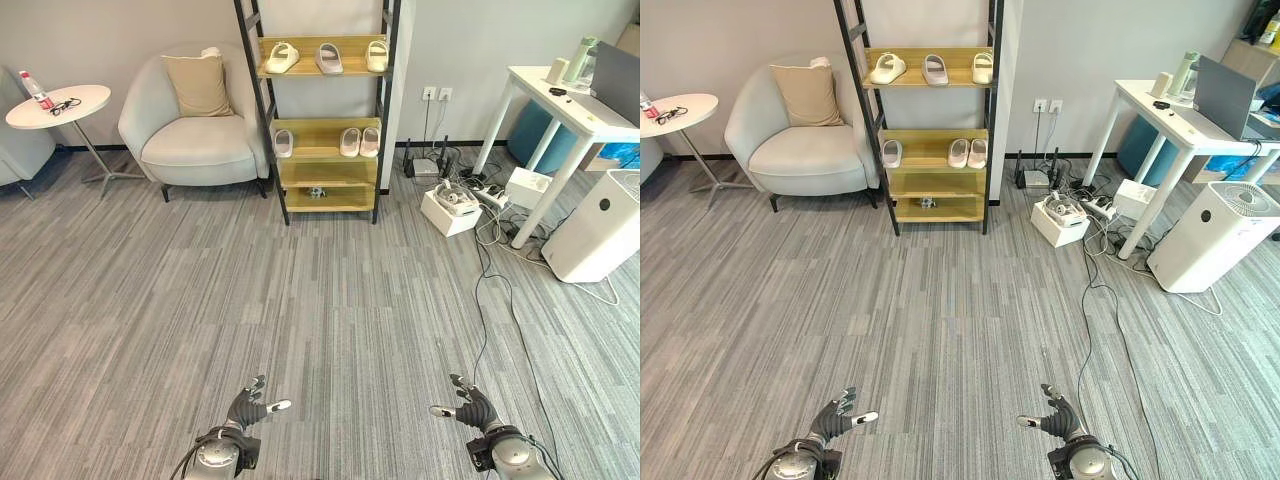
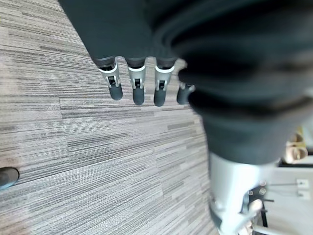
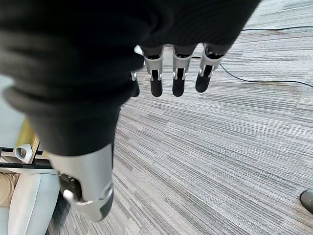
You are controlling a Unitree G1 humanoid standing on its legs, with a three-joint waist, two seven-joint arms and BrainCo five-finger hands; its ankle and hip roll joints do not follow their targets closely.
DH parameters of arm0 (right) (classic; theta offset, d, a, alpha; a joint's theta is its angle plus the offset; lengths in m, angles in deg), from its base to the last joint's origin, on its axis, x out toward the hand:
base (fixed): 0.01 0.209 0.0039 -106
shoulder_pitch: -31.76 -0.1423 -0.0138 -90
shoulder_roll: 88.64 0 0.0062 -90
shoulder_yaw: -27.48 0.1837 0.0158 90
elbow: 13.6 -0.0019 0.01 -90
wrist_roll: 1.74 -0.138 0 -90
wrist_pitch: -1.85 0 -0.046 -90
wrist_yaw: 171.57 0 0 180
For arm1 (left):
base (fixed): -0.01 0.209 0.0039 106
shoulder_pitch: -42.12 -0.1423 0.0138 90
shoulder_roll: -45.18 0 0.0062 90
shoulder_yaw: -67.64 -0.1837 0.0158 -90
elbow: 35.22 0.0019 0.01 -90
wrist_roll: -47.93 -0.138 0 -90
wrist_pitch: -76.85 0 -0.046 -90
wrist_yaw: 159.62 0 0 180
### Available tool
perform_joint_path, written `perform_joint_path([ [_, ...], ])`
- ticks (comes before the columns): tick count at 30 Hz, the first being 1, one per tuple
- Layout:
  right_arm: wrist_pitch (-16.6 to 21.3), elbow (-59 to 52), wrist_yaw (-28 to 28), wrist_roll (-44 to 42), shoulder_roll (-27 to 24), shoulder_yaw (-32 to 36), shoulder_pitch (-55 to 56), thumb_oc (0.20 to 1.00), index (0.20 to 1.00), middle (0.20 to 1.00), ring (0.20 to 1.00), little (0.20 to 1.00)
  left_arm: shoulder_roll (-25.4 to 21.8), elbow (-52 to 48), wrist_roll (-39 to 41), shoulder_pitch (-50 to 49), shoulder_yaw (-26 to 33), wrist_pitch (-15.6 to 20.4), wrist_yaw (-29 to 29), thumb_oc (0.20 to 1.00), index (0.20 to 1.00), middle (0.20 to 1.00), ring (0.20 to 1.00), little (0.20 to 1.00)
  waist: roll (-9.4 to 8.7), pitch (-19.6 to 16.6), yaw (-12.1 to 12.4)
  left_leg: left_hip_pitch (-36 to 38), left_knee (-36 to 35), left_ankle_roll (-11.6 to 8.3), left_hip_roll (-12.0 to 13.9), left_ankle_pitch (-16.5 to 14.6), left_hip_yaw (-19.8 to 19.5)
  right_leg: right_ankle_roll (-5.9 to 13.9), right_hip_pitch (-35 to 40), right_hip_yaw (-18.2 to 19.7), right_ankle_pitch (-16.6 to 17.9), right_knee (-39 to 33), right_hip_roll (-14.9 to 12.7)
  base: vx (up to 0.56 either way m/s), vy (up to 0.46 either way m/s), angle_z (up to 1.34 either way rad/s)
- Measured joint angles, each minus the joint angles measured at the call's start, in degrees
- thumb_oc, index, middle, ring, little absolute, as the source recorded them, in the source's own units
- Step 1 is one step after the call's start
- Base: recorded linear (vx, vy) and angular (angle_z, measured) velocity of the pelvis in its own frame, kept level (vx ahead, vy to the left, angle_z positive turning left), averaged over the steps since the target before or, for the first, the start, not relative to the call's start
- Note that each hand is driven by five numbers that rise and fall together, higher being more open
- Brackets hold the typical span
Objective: Arrange the slippers neatly on the shoe rack.
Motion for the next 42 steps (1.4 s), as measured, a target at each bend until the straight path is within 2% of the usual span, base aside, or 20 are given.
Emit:
perform_joint_path([
  [14, 0.0, 0.0, -0.19, -0.02, 0.01, -0.37, -0.37, 1.0, 1.0, 1.0, 1.0, 1.0, -0.02, -1.39, 0.01, -0.09, 0.01, 0.01, -0.06, 1.0, 1.0, 1.0, 1.0, 1.0, 0.73, 0.02, 0.35, 0.01, 0.01, -0.02, -0.07, 0.01, -1.25, -0.57, 0.82, -1.26, 0.42, 0.1, -0.02, 0.01, -0.002, 0.04],
  [22, -0.11, 0.0, -0.56, -0.03, 0.06, -2.19, -0.41, 1.0, 1.0, 1.0, 1.0, 1.0, -0.08, -1.09, 0.08, -1.15, 2.11, -0.01, -0.25, 1.0, 1.0, 1.0, 1.0, 1.0, 0.58, 0.05, 0.54, -0.41, -0.01, -0.02, -0.07, 0.01, -1.14, -0.21, 0.02, -1.19, 0.18, 0.27, -0.03, 0.0, 0.0, 0.0],
  [27, -0.75, 0.05, -0.56, -0.1, 0.02, -2.22, -1.17, 1.0, 1.0, 1.0, 1.0, 1.0, -0.43, -0.75, 0.07, -1.68, 2.29, -0.05, -0.44, 1.0, 1.0, 1.0, 1.0, 1.0, 0.39, 0.49, 1.17, -1.04, -0.01, -0.11, -0.17, 0.09, -1.26, -0.76, -0.25, -1.31, 0.59, 0.29, -0.08, 0.0, 0.081, 0.01],
  [32, -0.8, 0.13, -0.5, -0.42, -0.01, -1.91, -3.53, 1.0, 1.0, 1.0, 1.0, 1.0, -0.75, -0.78, 0.09, -2.08, 3.42, -0.06, -0.56, 1.0, 1.0, 1.0, 1.0, 1.0, -0.54, 1.95, 1.48, -3.01, -0.01, 0.07, -0.41, 0.28, -1.48, -0.47, -2.22, -1.53, 1.03, 0.52, -0.32, -0.02, 0.111, 0.02],
  [34, -0.81, 0.2, -0.45, -1.33, -0.09, -1.77, -4.33, 1.0, 1.0, 1.0, 1.0, 1.0, -1.08, -0.79, 0.49, -1.85, 4.64, -0.07, -0.92, 1.0, 1.0, 1.0, 1.0, 1.0, -0.96, 2.75, 1.77, -3.85, -0.02, 0.23, -0.4, 0.38, -1.41, 0.25, -4.26, -1.46, 0.44, 3.07, -0.54, -0.03, 0.138, -0.04],
  [35, -0.83, 0.29, -0.38, -1.33, -0.36, -1.82, -5.47, 1.0, 1.0, 1.0, 1.0, 1.0, -1.33, -0.75, 1.9, -1.21, 5.0, -0.08, -1.1, 1.0, 1.0, 1.0, 1.0, 1.0, -0.95, 3.62, 1.99, -4.54, -0.01, 0.6, -0.24, 0.62, -1.16, 0.99, -6.78, -1.55, -0.45, 6.58, -0.83, 0.02, 0.117, -0.13],
  [36, -0.84, 0.37, -0.4, -1.32, -0.69, -1.81, -6.19, 1.0, 1.0, 1.0, 1.0, 1.0, -1.32, -0.51, 2.12, -0.12, 5.8, -0.1, -1.34, 1.0, 1.0, 1.0, 1.0, 1.0, -0.76, 5.09, 1.92, -4.65, -0.01, 0.92, -0.14, 0.8, -1.07, 1.82, -9.39, -1.74, -1.35, 11.75, -1.17, 0.08, 0.157, -0.07],
  [37, -0.91, 0.39, -0.41, -1.32, -1.04, -1.8, -7.41, 1.0, 1.0, 1.0, 1.0, 1.0, -1.4, 0.06, 2.57, 0.66, 6.24, -0.24, -1.47, 1.0, 1.0, 1.0, 1.0, 1.0, -0.19, 6.31, 1.98, -4.48, 0.0, 1.23, 0.48, 1.1, -0.98, 3.52, -12.38, -2.98, -3.06, 18.62, -2.08, 0.12, 0.104, 0.06],
  [38, -1.01, 0.43, -0.47, -1.31, -1.01, -1.9, -7.26, 1.0, 1.0, 1.0, 1.0, 1.0, -1.74, 0.17, 2.87, 1.28, 6.25, -0.27, -1.67, 1.0, 1.0, 1.0, 1.0, 1.0, -0.51, 6.5, 1.96, -4.13, 0.08, 1.31, 0.45, 1.1, -1.13, 4.68, -14.87, -4.16, -5.23, 24.95, -3.77, 0.19, 0.1, 0.02],
  [39, -1.0, 0.26, -0.68, -1.31, -0.74, -1.89, -6.9, 1.0, 1.0, 1.0, 1.0, 1.0, -2.32, 0.08, 3.03, 1.94, 6.27, -0.29, -1.91, 1.0, 1.0, 1.0, 1.0, 1.0, -1.16, 7.27, 1.96, -2.57, 0.07, 3.07, -0.27, -0.48, -1.0, 6.57, -18.16, -4.53, -5.11, 32.99, -6.44, 0.22, -0.002, -0.06],
  [40, -0.99, 0.04, -0.71, -1.32, -0.64, -1.86, -6.41, 1.0, 1.0, 1.0, 1.0, 1.0, -2.77, 0.07, 3.11, 1.71, 6.28, -0.46, -2.05, 1.0, 1.0, 1.0, 1.0, 1.0, -2.37, 7.48, 1.97, -1.03, -0.09, 2.62, -1.69, -1.75, -0.74, 7.27, -21.4, -4.72, -6.79, 37.04, -10.45, 0.24, -0.061, -0.17],
  [41, -1.02, 0.02, -0.7, -1.32, -0.57, -1.86, -6.44, 1.0, 1.0, 1.0, 1.0, 1.0, -2.99, -0.03, 3.85, 1.77, 6.26, -0.45, -2.1, 1.0, 1.0, 1.0, 1.0, 1.0, -2.82, 7.59, 2.01, -0.79, -0.41, 2.47, -2.07, -1.84, -0.44, 7.18, -21.82, -5.06, -6.71, 33.18, -11.7, 0.42, -0.17, -0.16],
  [42, -1.03, 0.01, -0.64, -1.32, -0.43, -2.03, -6.24, 1.0, 1.0, 1.0, 1.0, 1.0, -3.14, -0.11, 4.03, 1.92, 6.24, -0.46, -2.18, 1.0, 1.0, 1.0, 1.0, 1.0, -3.69, 7.21, 1.92, -0.14, -0.1, 1.69, -2.36, -2.38, -0.07, 7.67, -22.66, -5.94, -4.2, 24.59, -12.52, 0.34, -0.149, -0.18],
])
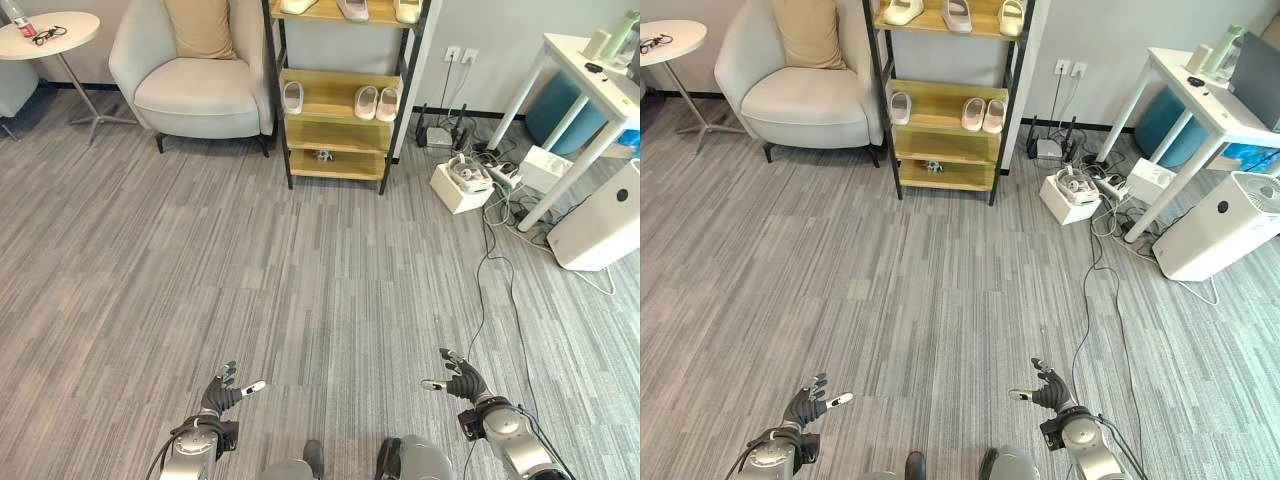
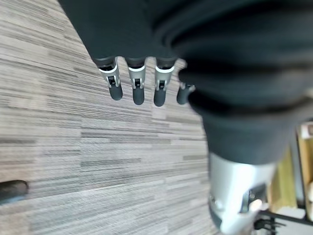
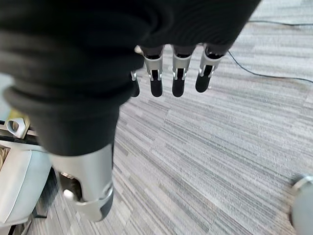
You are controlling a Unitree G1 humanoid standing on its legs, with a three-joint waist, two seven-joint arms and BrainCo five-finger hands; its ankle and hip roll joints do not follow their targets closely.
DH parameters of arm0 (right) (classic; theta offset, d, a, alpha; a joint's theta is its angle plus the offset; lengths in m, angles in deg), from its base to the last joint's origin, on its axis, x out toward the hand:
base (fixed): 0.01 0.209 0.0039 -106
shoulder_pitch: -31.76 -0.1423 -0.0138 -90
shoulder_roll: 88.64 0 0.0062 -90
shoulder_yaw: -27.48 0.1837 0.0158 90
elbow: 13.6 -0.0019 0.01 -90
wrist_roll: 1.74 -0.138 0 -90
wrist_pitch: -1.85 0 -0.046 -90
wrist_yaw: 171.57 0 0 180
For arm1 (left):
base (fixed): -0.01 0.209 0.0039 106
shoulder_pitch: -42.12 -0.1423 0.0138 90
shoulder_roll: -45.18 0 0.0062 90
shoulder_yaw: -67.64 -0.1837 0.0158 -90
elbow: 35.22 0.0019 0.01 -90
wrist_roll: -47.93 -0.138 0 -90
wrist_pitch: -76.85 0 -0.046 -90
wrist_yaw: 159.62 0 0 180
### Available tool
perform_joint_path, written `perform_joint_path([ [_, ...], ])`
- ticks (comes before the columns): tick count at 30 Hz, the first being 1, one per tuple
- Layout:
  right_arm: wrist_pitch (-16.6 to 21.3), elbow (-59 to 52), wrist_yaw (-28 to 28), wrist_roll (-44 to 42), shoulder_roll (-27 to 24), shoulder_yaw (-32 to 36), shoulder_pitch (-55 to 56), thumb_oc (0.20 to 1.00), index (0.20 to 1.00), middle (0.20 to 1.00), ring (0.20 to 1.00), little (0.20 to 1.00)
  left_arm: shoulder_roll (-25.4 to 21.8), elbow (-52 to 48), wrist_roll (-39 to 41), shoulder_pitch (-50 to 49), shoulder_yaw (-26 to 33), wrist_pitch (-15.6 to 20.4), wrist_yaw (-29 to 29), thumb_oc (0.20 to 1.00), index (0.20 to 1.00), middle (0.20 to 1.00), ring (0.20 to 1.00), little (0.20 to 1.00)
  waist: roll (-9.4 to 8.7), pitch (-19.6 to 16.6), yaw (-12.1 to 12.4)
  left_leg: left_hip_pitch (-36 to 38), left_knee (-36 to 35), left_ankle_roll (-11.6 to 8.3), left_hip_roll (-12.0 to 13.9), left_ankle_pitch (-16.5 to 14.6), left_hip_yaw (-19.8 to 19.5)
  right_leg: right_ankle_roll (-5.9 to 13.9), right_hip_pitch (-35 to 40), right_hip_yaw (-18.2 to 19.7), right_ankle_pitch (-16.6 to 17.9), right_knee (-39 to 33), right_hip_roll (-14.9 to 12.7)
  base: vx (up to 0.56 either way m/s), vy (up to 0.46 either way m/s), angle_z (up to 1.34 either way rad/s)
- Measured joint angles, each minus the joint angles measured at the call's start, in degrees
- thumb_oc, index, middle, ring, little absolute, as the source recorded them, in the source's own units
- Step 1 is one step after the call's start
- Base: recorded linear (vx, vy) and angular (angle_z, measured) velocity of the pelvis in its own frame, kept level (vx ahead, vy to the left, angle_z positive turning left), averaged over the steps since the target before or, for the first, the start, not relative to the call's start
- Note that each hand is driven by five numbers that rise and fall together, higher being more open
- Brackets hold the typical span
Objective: Arrange the slippers neatly on the shoe rack.
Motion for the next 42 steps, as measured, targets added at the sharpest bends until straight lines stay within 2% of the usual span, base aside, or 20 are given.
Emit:
perform_joint_path([
  [3, -0.1, 0.09, 0.05, -0.02, 0.43, -0.18, 0.41, 1.0, 1.0, 1.0, 1.0, 1.0, 0.57, 1.58, 0.01, 0.69, 0.01, -0.05, -0.32, 1.0, 1.0, 1.0, 1.0, 1.0, -0.89, -0.45, -1.56, 1.58, 0.12, -0.91, 0.07, -1.41, -0.4, 0.31, -1.17, -1.17, 8.07, -16.6, -0.06, 0.38, -0.147, 0.01],
  [5, -0.21, 0.03, 0.0, 0.03, 0.42, -0.1, 2.18, 1.0, 1.0, 1.0, 1.0, 1.0, 0.83, 1.47, 0.0, 0.59, -0.08, -0.13, -0.3, 1.0, 1.0, 1.0, 1.0, 1.0, -0.86, -0.74, -2.85, 4.73, 0.06, -2.77, 0.82, -3.84, -2.39, -0.51, 1.75, -1.48, 10.33, -18.21, 0.66, 0.45, -0.222, 0.52],
  [6, -0.94, 0.11, -0.15, 0.03, 0.02, -0.09, 4.13, 1.0, 1.0, 1.0, 1.0, 1.0, 1.81, 0.68, 0.01, -0.41, -0.11, -0.05, -0.29, 1.0, 1.0, 1.0, 1.0, 1.0, 1.54, -2.34, -3.11, 7.91, 0.15, -4.78, 4.36, -5.42, -3.39, -3.8, 5.4, -1.73, 13.62, -18.39, 3.94, 0.32, -0.233, 0.63],
  [8, -0.96, 0.4, -0.37, 0.0, 0.66, -0.02, 3.54, 1.0, 1.0, 1.0, 1.0, 1.0, 1.96, 0.2, 0.5, -0.07, 0.02, 0.13, -0.29, 1.0, 1.0, 1.0, 1.0, 1.0, 0.23, -3.5, -2.82, 1.48, 15.72, -6.65, 6.62, -6.01, -2.68, -6.95, 7.94, -2.79, 12.9, -19.87, 5.85, 0.21, -0.272, 0.21],
  [9, -0.56, 0.02, -0.58, -0.06, 0.07, 0.23, 3.42, 1.0, 1.0, 1.0, 1.0, 1.0, 2.66, 0.19, 1.99, -0.41, 0.03, 0.24, -0.32, 1.0, 1.0, 1.0, 1.0, 1.0, 0.08, -3.9, -1.86, -5.27, 29.73, -9.71, 8.14, -3.84, -3.52, -10.87, 9.24, -2.79, 12.72, -20.64, 7.52, 0.17, -0.245, -0.19],
  [10, -0.38, 0.09, -0.54, -0.08, -0.01, 0.26, 2.38, 1.0, 1.0, 1.0, 1.0, 1.0, 3.02, 0.22, 2.55, -0.43, 0.09, 0.24, -0.39, 1.0, 1.0, 1.0, 1.0, 1.0, -0.3, -3.75, -0.88, -10.74, 40.13, -13.0, 8.78, 0.81, -6.52, -12.2, 9.51, -2.7, 11.3, -20.23, 8.31, 0.19, -0.143, -0.39],
  [12, -0.14, 0.29, -0.51, -0.16, -0.49, 0.17, 0.73, 1.0, 1.0, 1.0, 1.0, 1.0, 3.43, 0.42, 3.49, 0.54, -0.08, 0.16, -0.34, 1.0, 1.0, 1.0, 1.0, 1.0, -1.75, -2.2, -0.29, -22.75, 51.99, -12.26, 7.9, 0.78, -11.03, -14.06, 12.46, -2.5, 9.12, -21.3, 9.57, 0.3, -0.045, -0.18],
  [13, -0.08, 0.26, -0.49, -0.47, -0.46, 0.13, 0.33, 1.0, 1.0, 1.0, 1.0, 1.0, 3.18, 0.41, 4.39, 0.98, -0.01, 0.18, -0.4, 1.0, 1.0, 1.0, 1.0, 1.0, -2.77, -1.67, -0.23, -24.95, 50.06, -11.04, 7.43, -0.04, -10.54, -14.47, 13.9, -2.79, 8.15, -21.74, 9.54, 0.28, 0.027, 0.16],
  [15, -0.07, 0.32, -0.47, -1.19, -0.53, -0.29, 0.54, 1.0, 1.0, 1.0, 1.0, 1.0, 3.17, -0.31, 4.73, 0.53, -0.13, 0.35, -0.36, 1.0, 1.0, 1.0, 1.0, 1.0, -4.02, -0.34, 0.71, -25.99, 19.5, -7.32, 8.29, 1.7, -4.35, -12.87, 18.98, -3.1, 4.87, -24.34, 11.98, 0.5, 0.203, -0.06],
  [16, 0.08, 0.51, -0.21, -1.18, -1.1, -0.62, 1.19, 1.0, 1.0, 1.0, 1.0, 1.0, 2.58, -0.28, 4.56, -0.71, -0.63, 0.09, -0.28, 1.0, 1.0, 1.0, 1.0, 1.0, -0.16, -0.33, 1.59, -26.7, 3.5, -8.89, 11.39, 7.53, -4.32, -9.6, 24.11, -3.27, 0.48, -24.45, 15.99, 0.59, 0.291, -0.18],
  [17, 0.22, 1.83, 0.08, -1.15, -1.14, -1.24, 1.7, 1.0, 1.0, 1.0, 1.0, 1.0, 2.28, 0.39, 4.39, -1.5, -0.08, 0.23, -0.34, 1.0, 1.0, 1.0, 1.0, 1.0, 0.64, -0.26, 2.19, -28.09, -1.04, -9.18, 13.89, 8.03, -2.04, -9.37, 26.23, -3.97, -1.62, -24.76, 17.38, 0.46, 0.3, -0.04],
  [19, 0.12, 4.61, 0.14, -1.07, -1.33, -2.21, 1.71, 1.0, 1.0, 1.0, 1.0, 1.0, 2.07, 2.05, 4.26, -2.35, 0.08, -0.17, -0.37, 1.0, 1.0, 1.0, 1.0, 1.0, 0.53, -1.59, 3.22, -29.39, -0.44, -8.0, 15.18, 7.61, 2.05, -10.4, 28.82, -2.29, -3.0, -24.75, 16.86, 0.38, 0.283, -0.28],
  [22, 0.25, 4.54, 0.12, -0.99, -1.6, -1.87, 2.58, 1.0, 1.0, 1.0, 1.0, 1.0, 2.57, 2.0, 2.12, -5.58, 0.34, -0.87, -0.24, 1.0, 1.0, 1.0, 1.0, 1.0, -1.54, -4.33, 3.52, -21.92, -0.6, -3.9, 9.55, 9.04, 2.32, -5.56, 32.87, 0.51, -5.68, -23.46, 11.98, 0.29, 0.251, -0.59],
  [24, 0.06, 4.76, 0.19, -1.01, -0.49, -1.69, 2.5, 1.0, 1.0, 1.0, 1.0, 1.0, 1.82, 1.91, 2.07, -4.55, 0.18, -0.94, -0.25, 1.0, 1.0, 1.0, 1.0, 1.0, -1.8, -4.42, 3.23, -19.24, -0.48, 1.17, 8.03, 18.65, 2.79, -3.4, 32.84, 0.48, -7.07, -17.46, 9.51, 0.3, 0.355, -0.25],
  [26, 0.12, 4.15, 0.04, -1.02, 2.34, -1.81, 3.64, 1.0, 1.0, 1.0, 1.0, 1.0, 0.21, 1.37, 0.87, -1.33, -0.52, -0.9, 0.29, 1.0, 1.0, 1.0, 1.0, 1.0, -3.78, -4.66, 2.35, -13.69, -0.44, 2.59, 3.98, 13.06, 2.96, -1.24, 25.28, 1.32, -8.04, 4.64, 2.35, 0.18, 0.29, 0.14],
  [28, 0.4, 2.33, -0.06, -1.02, 3.32, -1.81, 3.52, 1.0, 1.0, 1.0, 1.0, 1.0, -0.82, 1.26, -0.09, 0.52, -1.19, -0.35, 0.34, 1.0, 1.0, 1.0, 1.0, 1.0, -4.29, -5.05, 2.4, -10.97, -0.45, 3.15, 0.91, 10.68, 2.19, -0.1, 17.51, 3.14, -9.35, 14.13, -0.11, 0.15, 0.263, 0.38],
  [31, 0.28, 2.44, -0.17, -1.02, 3.4, -1.87, 1.58, 1.0, 1.0, 1.0, 1.0, 1.0, -1.57, 0.37, -0.1, 0.84, -2.78, -0.95, 0.43, 1.0, 1.0, 1.0, 1.0, 1.0, -2.7, -3.88, 1.84, -7.86, -0.47, 7.17, -1.04, 6.91, 1.7, 0.11, 7.19, 4.64, -6.51, 24.57, -0.87, 0.21, 0.143, 0.15],
  [35, 0.13, 1.96, -0.61, -1.03, 3.03, -1.85, 1.67, 1.0, 1.0, 1.0, 1.0, 1.0, -1.02, -0.87, -0.09, -0.37, -2.9, -1.07, 0.39, 1.0, 1.0, 1.0, 1.0, 1.0, 0.66, -2.83, 1.35, -3.59, -0.5, 2.03, -1.43, 3.61, 1.27, -1.43, 3.14, -0.88, -6.45, 7.13, -0.12, 0.27, -0.032, 0.04],
  [39, -0.03, 2.07, -0.55, -1.07, 2.95, -1.73, 2.91, 1.0, 1.0, 1.0, 1.0, 1.0, -1.08, -0.66, -0.1, 0.41, -2.87, -1.07, 0.39, 1.0, 1.0, 1.0, 1.0, 1.0, -0.22, -3.24, -0.32, -2.44, -0.48, 1.09, -2.55, 1.66, -0.75, 0.0, 2.36, -1.59, 5.78, -17.92, 1.35, 0.26, -0.083, 0.3],
  [42, -0.21, 1.96, -0.68, -1.05, 2.95, -1.2, 5.82, 1.0, 1.0, 1.0, 1.0, 1.0, -0.52, -0.88, -0.12, -0.02, -2.73, -1.07, 0.58, 1.0, 1.0, 1.0, 1.0, 1.0, -1.34, -3.93, -1.53, 2.25, -0.48, -0.9, -2.5, -2.0, -3.36, -0.98, 5.08, -1.42, 13.1, -20.69, 2.22, 0.41, -0.171, 0.37],
])
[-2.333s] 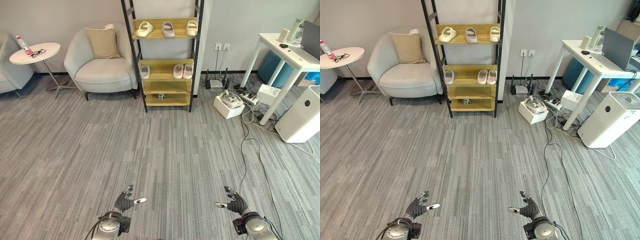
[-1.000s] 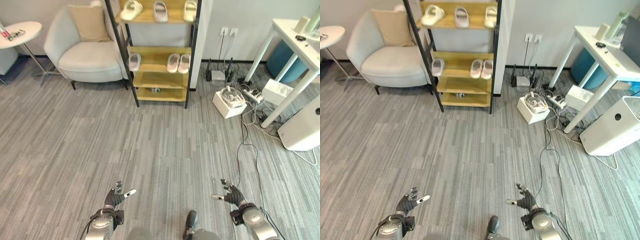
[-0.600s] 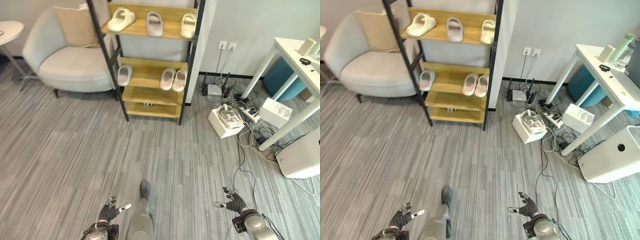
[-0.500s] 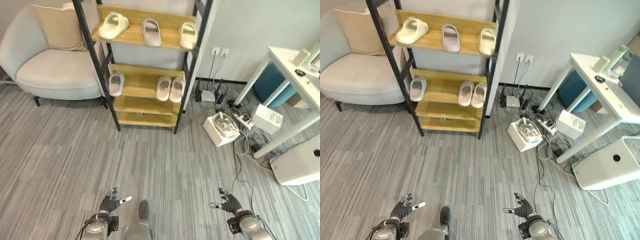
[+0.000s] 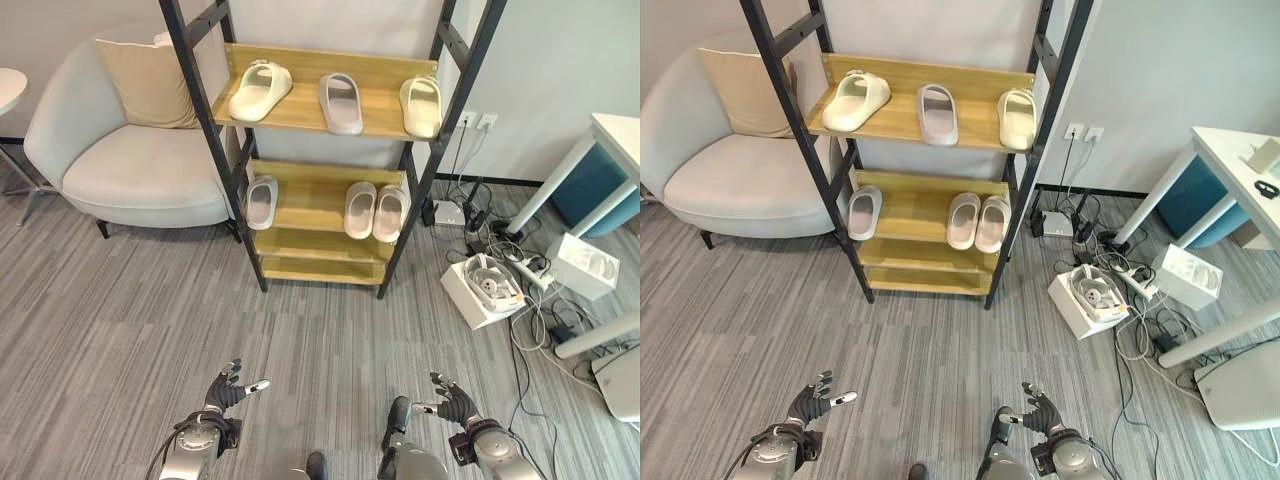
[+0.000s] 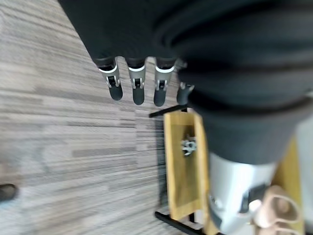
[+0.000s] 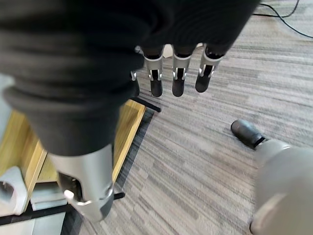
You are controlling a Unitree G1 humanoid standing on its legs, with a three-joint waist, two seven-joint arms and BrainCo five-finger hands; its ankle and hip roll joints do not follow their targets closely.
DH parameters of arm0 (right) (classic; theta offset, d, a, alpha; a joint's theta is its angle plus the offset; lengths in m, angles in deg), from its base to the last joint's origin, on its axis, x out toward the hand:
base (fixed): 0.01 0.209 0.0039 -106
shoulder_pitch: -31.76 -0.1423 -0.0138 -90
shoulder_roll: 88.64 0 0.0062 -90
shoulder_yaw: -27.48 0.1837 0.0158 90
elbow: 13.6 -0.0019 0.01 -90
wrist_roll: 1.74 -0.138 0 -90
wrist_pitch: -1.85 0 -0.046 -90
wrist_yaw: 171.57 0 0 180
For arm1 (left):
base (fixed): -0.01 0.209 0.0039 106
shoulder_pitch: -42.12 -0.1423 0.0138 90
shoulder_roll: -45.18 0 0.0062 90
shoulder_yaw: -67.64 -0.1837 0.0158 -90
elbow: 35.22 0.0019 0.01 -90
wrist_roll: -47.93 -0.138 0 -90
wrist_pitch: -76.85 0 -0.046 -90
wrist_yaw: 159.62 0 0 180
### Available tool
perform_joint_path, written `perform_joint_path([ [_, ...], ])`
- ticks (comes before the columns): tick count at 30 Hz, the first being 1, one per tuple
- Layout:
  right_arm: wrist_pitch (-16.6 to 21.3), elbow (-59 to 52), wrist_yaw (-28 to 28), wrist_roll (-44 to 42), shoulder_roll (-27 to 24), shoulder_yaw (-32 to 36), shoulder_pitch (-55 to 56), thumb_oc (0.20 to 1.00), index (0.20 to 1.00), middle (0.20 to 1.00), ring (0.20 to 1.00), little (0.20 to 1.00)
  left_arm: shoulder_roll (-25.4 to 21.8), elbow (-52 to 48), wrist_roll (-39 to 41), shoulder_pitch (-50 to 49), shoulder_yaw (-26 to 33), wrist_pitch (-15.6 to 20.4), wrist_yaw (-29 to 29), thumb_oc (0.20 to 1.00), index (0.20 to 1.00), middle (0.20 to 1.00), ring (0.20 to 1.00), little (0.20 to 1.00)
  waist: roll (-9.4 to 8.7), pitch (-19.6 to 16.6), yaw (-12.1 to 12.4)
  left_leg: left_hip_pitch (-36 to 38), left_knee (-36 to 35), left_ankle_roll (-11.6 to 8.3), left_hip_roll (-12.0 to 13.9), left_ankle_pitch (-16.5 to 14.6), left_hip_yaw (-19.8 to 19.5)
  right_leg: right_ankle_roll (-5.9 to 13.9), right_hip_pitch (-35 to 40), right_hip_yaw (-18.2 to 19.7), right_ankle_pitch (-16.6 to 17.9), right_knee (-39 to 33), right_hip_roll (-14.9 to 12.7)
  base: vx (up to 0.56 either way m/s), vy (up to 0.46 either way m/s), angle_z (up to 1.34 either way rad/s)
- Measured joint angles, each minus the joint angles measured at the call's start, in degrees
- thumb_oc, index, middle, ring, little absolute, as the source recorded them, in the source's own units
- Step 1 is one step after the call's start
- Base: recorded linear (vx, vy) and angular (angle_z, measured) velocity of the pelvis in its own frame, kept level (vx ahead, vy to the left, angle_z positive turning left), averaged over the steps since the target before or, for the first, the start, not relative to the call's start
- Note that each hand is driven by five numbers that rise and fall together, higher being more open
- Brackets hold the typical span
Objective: Arrange the slippers neatly on the shoe rack.
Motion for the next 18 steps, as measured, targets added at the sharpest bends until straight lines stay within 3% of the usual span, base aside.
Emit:
perform_joint_path([
  [1, -0.01, 0.0, -0.06, 0.0, 0.03, 0.52, 0.88, 1.0, 1.0, 1.0, 1.0, 1.0, 0.33, -0.29, 0.0, -0.78, 0.49, 0.0, 0.0, 1.0, 1.0, 1.0, 1.0, 1.0, -0.16, -0.47, -0.04, 1.83, 0.02, -0.76, 0.63, -1.11, -0.62, -0.61, 2.01, -0.34, -0.14, 1.21, 0.96, 0.2, -0.159, 0.23],
  [3, 0.03, 0.6, -0.02, -0.1, -0.09, 1.76, 1.61, 1.0, 1.0, 1.0, 1.0, 1.0, 0.48, -0.78, 0.04, -2.09, 0.54, 0.03, 0.19, 1.0, 1.0, 1.0, 1.0, 1.0, -0.22, -1.86, -0.11, 2.44, 3.89, -2.22, 3.04, -2.05, -0.77, -4.77, 5.11, -0.98, 0.53, -0.69, 3.66, 0.12, -0.153, 0.27],
  [6, 0.38, 0.02, 0.04, -0.17, -1.08, 2.95, 0.42, 1.0, 1.0, 1.0, 1.0, 1.0, 0.58, -0.76, 0.1, -1.58, 0.29, 0.03, 0.26, 1.0, 1.0, 1.0, 1.0, 1.0, -3.47, -1.64, 0.9, -11.19, 30.44, -4.45, 4.24, -3.95, 0.02, -9.87, 7.51, -1.39, 0.47, -2.91, 3.49, 0.08, -0.044, -0.02],
  [7, 0.39, -0.34, 0.11, -0.18, -2.13, 3.33, 0.03, 1.0, 1.0, 1.0, 1.0, 1.0, 1.3, -0.78, 0.12, -1.3, 0.28, 0.03, 0.27, 1.0, 1.0, 1.0, 1.0, 1.0, -2.57, -1.27, 1.27, -15.13, 35.57, -5.26, 5.36, -5.03, -1.18, -10.47, 8.01, -1.47, 0.0, -3.59, 4.29, 0.24, 0.139, 0.04],
  [8, 0.4, -0.49, 0.15, -0.39, -3.39, 3.57, -1.26, 1.0, 1.0, 1.0, 1.0, 1.0, 1.54, -0.94, 0.1, -1.6, 0.4, 0.07, 0.28, 1.0, 1.0, 1.0, 1.0, 1.0, -1.7, -0.08, 1.59, -17.0, 29.25, -5.52, 8.54, -6.39, 0.29, -9.92, 9.13, -1.73, -2.44, -3.64, 5.41, 0.2, 0.131, 0.15],
  [9, 0.37, -0.07, 0.15, -0.81, -3.8, 4.0, -1.4, 1.0, 1.0, 1.0, 1.0, 1.0, 1.56, -0.99, 0.1, -1.5, 0.4, 0.14, 0.29, 1.0, 1.0, 1.0, 1.0, 1.0, -0.97, 0.37, 1.69, -16.92, 20.45, -5.86, 10.96, -5.57, 1.77, -9.14, 10.1, -2.03, -3.48, -3.65, 6.32, 0.18, 0.179, 0.17],
  [10, 0.28, 0.44, 0.16, -1.2, -4.18, 4.18, -1.3, 1.0, 1.0, 1.0, 1.0, 1.0, 1.65, -1.09, 0.1, -1.12, 0.46, 0.15, 0.25, 1.0, 1.0, 1.0, 1.0, 1.0, -0.42, 0.69, 1.64, -16.89, 13.38, -6.07, 12.79, -2.43, 2.31, -10.36, 10.82, -3.08, -3.0, -3.6, 7.46, 0.17, 0.2, -0.07],
  [13, 0.46, 0.81, 0.71, -1.22, -4.54, 4.07, -1.69, 1.0, 1.0, 1.0, 1.0, 1.0, 2.01, -0.7, 0.09, -1.31, 0.28, 0.09, 0.29, 1.0, 1.0, 1.0, 1.0, 1.0, 0.78, 0.9, 2.07, -18.46, 4.24, -9.08, 16.61, 5.81, 3.04, -7.87, 12.93, -3.8, -6.66, -4.0, 8.89, 0.2, 0.264, -0.07],
  [14, 0.33, 1.28, 0.91, -1.17, -4.15, 3.86, -1.4, 1.0, 1.0, 1.0, 1.0, 1.0, 2.14, 0.82, 0.09, -0.29, 0.53, 0.04, 0.27, 1.0, 1.0, 1.0, 1.0, 1.0, 1.26, 0.8, 2.12, -17.91, 0.76, -8.13, 18.09, 8.19, 5.43, -7.61, 14.46, -4.48, -7.57, -4.01, 9.4, 0.18, 0.24, 0.03],
  [16, 0.32, 0.78, 0.85, -1.12, -4.03, 3.82, -0.11, 1.0, 1.0, 1.0, 1.0, 1.0, 2.52, 1.03, 0.06, -0.78, 0.47, 0.03, 0.34, 1.0, 1.0, 1.0, 1.0, 1.0, 1.94, 0.25, 2.01, -14.99, 0.59, -7.65, 17.33, 9.66, 5.32, -6.84, 16.43, -3.92, -7.99, -3.63, 9.33, 0.22, 0.325, -0.06],
  [17, 0.26, 0.78, 0.86, -1.11, -3.86, 3.84, 0.06, 1.0, 1.0, 1.0, 1.0, 1.0, 2.59, 1.05, 0.05, -1.01, 0.53, 0.04, 0.41, 1.0, 1.0, 1.0, 1.0, 1.0, 2.12, 0.09, 2.01, -13.79, -0.06, -7.03, 16.54, 11.91, 5.24, -6.1, 17.13, -3.58, -8.19, -3.54, 8.92, 0.21, 0.349, -0.21],
  [18, 0.26, 0.62, 0.81, -1.11, -3.31, 3.82, 0.14, 1.0, 1.0, 1.0, 1.0, 1.0, 2.44, 1.06, 0.04, -1.44, 0.6, 0.01, 0.42, 1.0, 1.0, 1.0, 1.0, 1.0, 1.3, 0.07, 2.3, -12.64, -0.09, -6.24, 15.39, 13.05, 5.84, -5.01, 17.49, -2.8, -8.86, -2.55, 7.5, 0.13, 0.309, -0.28],
])
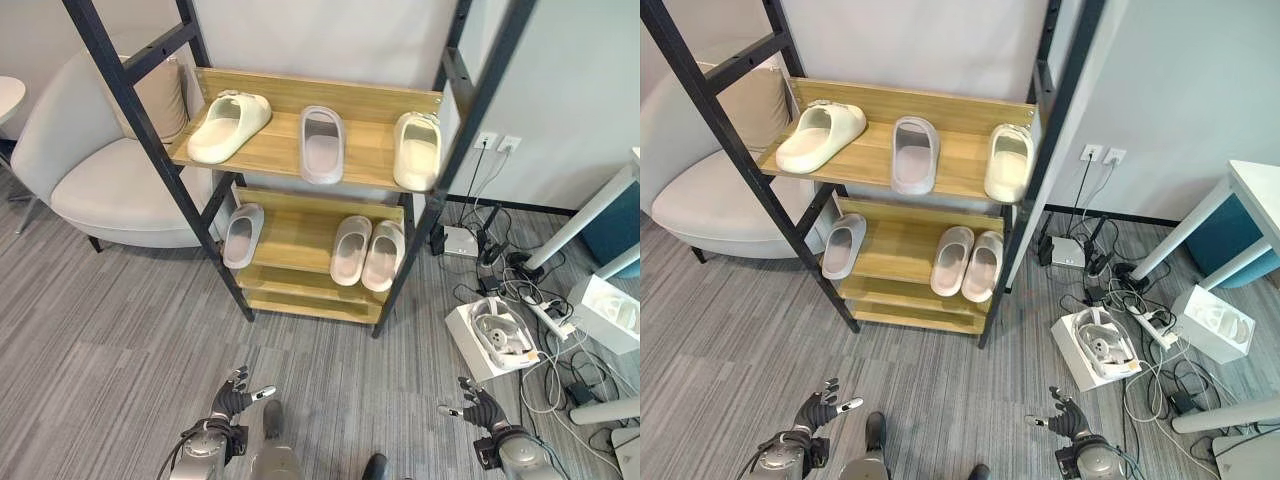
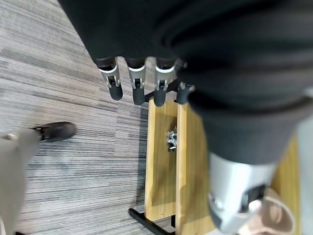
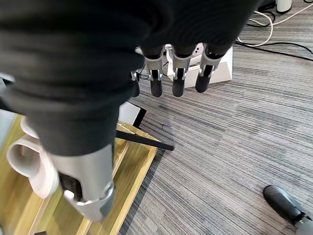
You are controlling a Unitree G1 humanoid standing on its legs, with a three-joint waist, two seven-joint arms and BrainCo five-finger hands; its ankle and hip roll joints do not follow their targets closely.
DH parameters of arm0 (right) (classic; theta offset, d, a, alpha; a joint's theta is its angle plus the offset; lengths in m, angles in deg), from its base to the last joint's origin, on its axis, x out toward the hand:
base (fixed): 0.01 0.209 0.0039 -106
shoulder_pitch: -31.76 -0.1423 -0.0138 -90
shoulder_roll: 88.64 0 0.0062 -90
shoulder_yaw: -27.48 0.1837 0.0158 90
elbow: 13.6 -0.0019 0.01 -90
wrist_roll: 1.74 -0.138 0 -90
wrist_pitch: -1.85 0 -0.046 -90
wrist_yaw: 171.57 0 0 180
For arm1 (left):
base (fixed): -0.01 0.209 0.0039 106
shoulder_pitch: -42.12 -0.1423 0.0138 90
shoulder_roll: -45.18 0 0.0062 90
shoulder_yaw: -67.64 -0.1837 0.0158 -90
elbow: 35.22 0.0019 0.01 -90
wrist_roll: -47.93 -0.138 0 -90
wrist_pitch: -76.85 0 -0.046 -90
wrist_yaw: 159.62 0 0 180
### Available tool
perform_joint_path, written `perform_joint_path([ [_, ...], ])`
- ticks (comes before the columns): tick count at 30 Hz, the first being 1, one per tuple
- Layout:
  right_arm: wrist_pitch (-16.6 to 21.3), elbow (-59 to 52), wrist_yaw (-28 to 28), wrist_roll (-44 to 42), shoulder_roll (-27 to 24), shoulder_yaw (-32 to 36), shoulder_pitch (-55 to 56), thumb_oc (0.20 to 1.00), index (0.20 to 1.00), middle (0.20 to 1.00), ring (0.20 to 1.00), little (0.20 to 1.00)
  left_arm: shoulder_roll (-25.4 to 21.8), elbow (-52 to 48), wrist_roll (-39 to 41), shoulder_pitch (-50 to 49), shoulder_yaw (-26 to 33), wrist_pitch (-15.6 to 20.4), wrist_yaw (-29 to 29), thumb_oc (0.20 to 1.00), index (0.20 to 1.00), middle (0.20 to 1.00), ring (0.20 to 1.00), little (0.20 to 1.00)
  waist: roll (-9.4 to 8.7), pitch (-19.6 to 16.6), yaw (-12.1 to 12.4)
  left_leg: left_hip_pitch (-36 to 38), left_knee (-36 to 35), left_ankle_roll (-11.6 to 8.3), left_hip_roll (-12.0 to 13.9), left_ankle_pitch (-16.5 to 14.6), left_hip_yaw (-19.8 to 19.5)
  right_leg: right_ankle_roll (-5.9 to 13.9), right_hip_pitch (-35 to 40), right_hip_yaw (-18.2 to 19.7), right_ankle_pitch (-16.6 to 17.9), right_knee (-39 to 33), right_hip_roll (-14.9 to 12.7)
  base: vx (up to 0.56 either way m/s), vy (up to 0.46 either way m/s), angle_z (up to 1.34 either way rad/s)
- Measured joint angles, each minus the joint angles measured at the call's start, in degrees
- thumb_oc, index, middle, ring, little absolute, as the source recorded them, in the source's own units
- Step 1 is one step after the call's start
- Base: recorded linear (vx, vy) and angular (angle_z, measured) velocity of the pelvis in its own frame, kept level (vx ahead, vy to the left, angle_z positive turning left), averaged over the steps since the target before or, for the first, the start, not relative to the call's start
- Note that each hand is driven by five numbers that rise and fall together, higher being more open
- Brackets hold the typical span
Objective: Arrange the slippers neatly on the shoe rack.
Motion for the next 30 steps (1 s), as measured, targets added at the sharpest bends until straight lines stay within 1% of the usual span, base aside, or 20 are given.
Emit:
perform_joint_path([
  [1, 0.03, -0.1, -0.05, 0.0, 1.67, -0.1, 0.11, 1.0, 1.0, 1.0, 1.0, 1.0, -0.53, -0.04, -0.01, -0.54, -0.13, -0.02, 0.41, 1.0, 1.0, 1.0, 1.0, 1.0, -1.9, -0.48, -0.07, 1.97, 0.3, 1.8, -3.73, -1.24, 1.46, 1.86, -0.09, 1.1, -1.31, 3.5, -4.5, 0.09, 0.231, -0.19],
  [2, 0.02, -0.09, -0.05, 0.0, 2.19, -0.11, 0.13, 1.0, 1.0, 1.0, 1.0, 1.0, -0.66, -0.17, -0.01, 0.0, -0.18, -0.01, 0.56, 1.0, 1.0, 1.0, 1.0, 1.0, -2.28, -0.71, -0.12, 2.12, 0.42, 2.36, -5.12, -1.62, 1.38, 2.34, -0.7, 1.09, -1.51, 5.2, -5.96, 0.07, 0.204, 0.02],
  [6, -0.05, -0.01, -0.37, 0.0, 4.68, -0.76, -2.35, 1.0, 1.0, 1.0, 1.0, 1.0, -2.85, -0.88, -0.01, 2.5, -0.22, 0.01, 0.61, 1.0, 1.0, 1.0, 1.0, 1.0, -2.26, -0.67, 0.4, 3.25, 0.43, 5.66, -8.35, -3.97, 1.82, 3.69, -5.97, 1.94, -1.67, 18.02, -10.94, 0.08, 0.16, 0.07],
  [7, 0.1, -0.11, -0.7, 0.0, 4.75, -1.24, -3.3, 1.0, 1.0, 1.0, 1.0, 1.0, -3.57, -0.85, -0.01, 2.31, -0.2, 0.01, 0.61, 1.0, 1.0, 1.0, 1.0, 1.0, -1.9, -0.37, 0.34, 4.54, 0.42, 6.63, -8.74, -4.85, 2.21, 4.3, -8.62, 2.97, -1.43, 24.81, -12.55, 0.12, 0.078, -0.11],
  [9, 0.16, -0.25, -0.89, 0.01, 4.65, -2.86, -3.27, 1.0, 1.0, 1.0, 1.0, 1.0, -4.27, -0.89, 0.0, 1.92, -0.02, 0.03, 0.5, 1.0, 1.0, 1.0, 1.0, 1.0, -1.36, -0.15, 0.46, 6.24, 0.41, 7.52, -9.52, -6.55, 2.45, 8.37, -12.07, 4.21, -4.54, 28.8, -13.47, 0.16, 0.04, -0.09],
  [11, 0.04, -0.23, -1.27, 0.02, 4.63, -2.86, -3.02, 1.0, 1.0, 1.0, 1.0, 1.0, -4.9, -0.7, 0.0, 1.27, 0.0, -0.08, 0.26, 1.0, 1.0, 1.0, 1.0, 1.0, -1.4, 0.03, 0.33, 7.29, 0.34, 7.42, -10.02, -7.89, 2.79, 8.57, -15.35, 4.22, -4.67, 25.42, -11.38, 0.29, -0.093, -0.16],
  [12, -0.01, -0.07, -1.26, 0.0, 4.43, -2.83, -1.77, 1.0, 1.0, 1.0, 1.0, 1.0, -3.82, -0.38, 0.04, 1.02, -0.05, -0.07, 0.2, 1.0, 1.0, 1.0, 1.0, 1.0, -1.22, 0.26, 0.0, 7.95, 0.25, 6.5, -10.12, -9.31, 3.16, 6.69, -18.46, 2.47, -2.56, 16.63, -8.76, 0.41, -0.164, -0.1],
  [13, -0.02, -0.11, -1.23, -0.01, 4.43, -2.7, -1.32, 1.0, 1.0, 1.0, 1.0, 1.0, -3.24, 0.12, 0.03, 1.25, -0.04, -0.08, 0.25, 1.0, 1.0, 1.0, 1.0, 1.0, -1.0, 0.27, -0.92, 8.06, 0.16, 6.39, -10.18, -9.59, 2.47, 6.89, -19.12, 2.53, -0.52, 12.5, -7.9, 0.4, -0.161, 0.14],
  [15, -0.19, -0.25, -1.27, -0.02, 4.39, -2.57, 0.31, 1.0, 1.0, 1.0, 1.0, 1.0, -2.38, 0.13, 0.04, 1.31, -0.12, -0.07, 0.44, 1.0, 1.0, 1.0, 1.0, 1.0, -1.14, 0.25, -2.67, 8.52, -0.02, 5.66, -10.56, -10.07, 1.02, 6.69, -18.8, 2.82, 1.79, 8.39, -7.72, 0.17, -0.078, 0.47],
  [17, -0.83, -0.07, -1.34, -0.02, 4.34, -2.71, 1.68, 1.0, 1.0, 1.0, 1.0, 1.0, -1.95, -0.67, 0.05, 0.1, -0.04, -0.03, 0.61, 1.0, 1.0, 1.0, 1.0, 1.0, -1.59, -0.25, -2.62, 10.94, 0.03, 4.8, -10.65, -11.31, 0.66, 5.56, -16.75, 2.74, 2.59, 8.12, -7.72, 0.11, -0.117, 0.23],
  [18, -0.86, 0.03, -1.34, -0.02, 4.15, -2.65, 1.74, 1.0, 1.0, 1.0, 1.0, 1.0, -1.73, -0.93, 0.05, -0.47, 0.0, 0.02, 0.6, 1.0, 1.0, 1.0, 1.0, 1.0, -1.44, -0.47, -2.38, 11.8, 0.03, 4.32, -10.44, -11.78, 0.68, 3.6, -16.28, 2.75, 4.06, 8.53, -7.53, 0.05, -0.122, 0.33],
  [19, -0.82, 0.14, -1.3, -0.05, 3.59, -2.64, 1.0, 1.0, 1.0, 1.0, 1.0, 1.0, -1.82, -0.89, 0.09, -0.18, -0.18, 0.07, 0.62, 1.0, 1.0, 1.0, 1.0, 1.0, -0.73, -0.47, -1.38, 7.58, 11.57, 0.75, -6.78, -14.81, -1.07, 0.18, -15.97, 1.84, 1.75, 10.8, -4.84, 0.09, -0.052, 0.54],
  [20, -0.77, 1.02, -1.28, -0.06, 2.74, -2.34, -0.16, 1.0, 1.0, 1.0, 1.0, 1.0, -1.95, 0.08, 0.27, 1.4, -0.4, 0.02, 0.45, 1.0, 1.0, 1.0, 1.0, 1.0, -1.73, 0.18, -0.4, 0.04, 26.66, -1.14, -5.28, -13.75, -2.72, -3.69, -14.22, 1.09, 2.95, 7.9, -4.07, 0.17, 0.068, 0.54],
  [21, -0.8, 1.64, -1.15, -0.04, 0.63, -2.28, -2.02, 1.0, 1.0, 1.0, 1.0, 1.0, -1.11, 0.27, 0.53, 1.53, -0.81, -0.03, 0.45, 1.0, 1.0, 1.0, 1.0, 1.0, -2.0, 0.79, 0.55, -5.03, 29.57, -1.51, -3.34, -14.63, -5.26, -4.34, -9.88, 0.43, 4.42, 1.29, -2.68, 0.27, 0.182, 0.41],
  [22, -0.77, 1.98, -1.16, -0.04, -0.53, -2.26, -2.83, 1.0, 1.0, 1.0, 1.0, 1.0, -0.73, 0.23, 0.73, 2.05, -0.97, 0.02, 0.46, 1.0, 1.0, 1.0, 1.0, 1.0, -1.74, 0.91, 0.54, -5.48, 22.85, -1.81, -2.13, -13.75, -5.36, -4.19, -7.98, -0.2, 4.53, -1.14, -1.77, 0.24, 0.197, 0.09],
  [24, -0.85, 1.85, -1.04, 0.09, -1.63, -2.56, -3.95, 1.0, 1.0, 1.0, 1.0, 1.0, -0.39, -0.41, 1.25, 0.97, -0.62, 0.18, 0.45, 1.0, 1.0, 1.0, 1.0, 1.0, -0.73, 0.62, 0.97, -2.32, 4.63, -2.88, 0.97, -9.31, -5.72, -2.65, -7.68, 0.9, 4.24, -1.46, 1.13, 0.14, 0.148, -0.3],
  [25, -0.73, 1.32, -0.98, 0.11, -1.58, -2.54, -4.56, 1.0, 1.0, 1.0, 1.0, 1.0, -0.44, -0.37, 1.25, 0.58, -0.29, -0.03, 0.44, 1.0, 1.0, 1.0, 1.0, 1.0, -0.56, 0.58, 0.95, -1.14, 0.16, -2.9, 2.07, -7.82, -6.45, -3.2, -7.31, 1.5, 3.74, -1.46, 2.48, 0.1, 0.136, -0.57],
  [27, -0.47, -0.53, -1.02, 1.49, -1.49, -2.52, -3.6, 1.0, 1.0, 1.0, 1.0, 1.0, -0.26, -0.44, 1.21, 0.62, -0.29, -0.01, 0.61, 1.0, 1.0, 1.0, 1.0, 1.0, -0.52, 0.36, 0.15, 0.59, 0.36, -3.21, 1.36, -5.28, -6.82, -4.0, -5.54, 1.31, 2.76, -1.46, 3.82, 0.1, 0.148, -0.29],
  [29, -0.44, -0.61, -1.14, 2.57, -1.48, -2.64, -1.2, 1.0, 1.0, 1.0, 1.0, 1.0, -0.3, -0.9, 1.08, 0.59, -0.29, 0.02, 0.76, 1.0, 1.0, 1.0, 1.0, 1.0, -0.95, -0.02, -0.69, 4.06, 0.06, -2.82, -1.23, -4.12, -6.45, -4.62, -4.05, 1.46, 1.89, -1.38, 4.57, 0.08, 0.137, -0.08],
  [30, -0.59, -0.6, -1.29, 3.47, -1.71, -2.64, 0.45, 1.0, 1.0, 1.0, 1.0, 1.0, -0.25, -1.47, 1.02, 0.32, -0.31, 0.09, 0.87, 1.0, 1.0, 1.0, 1.0, 1.0, -0.19, -0.53, -0.8, 6.34, 0.08, -1.34, -1.74, -3.53, -4.84, -4.72, -3.78, 1.45, 1.63, -1.1, 5.79, 0.04, 0.097, 0.05],
])
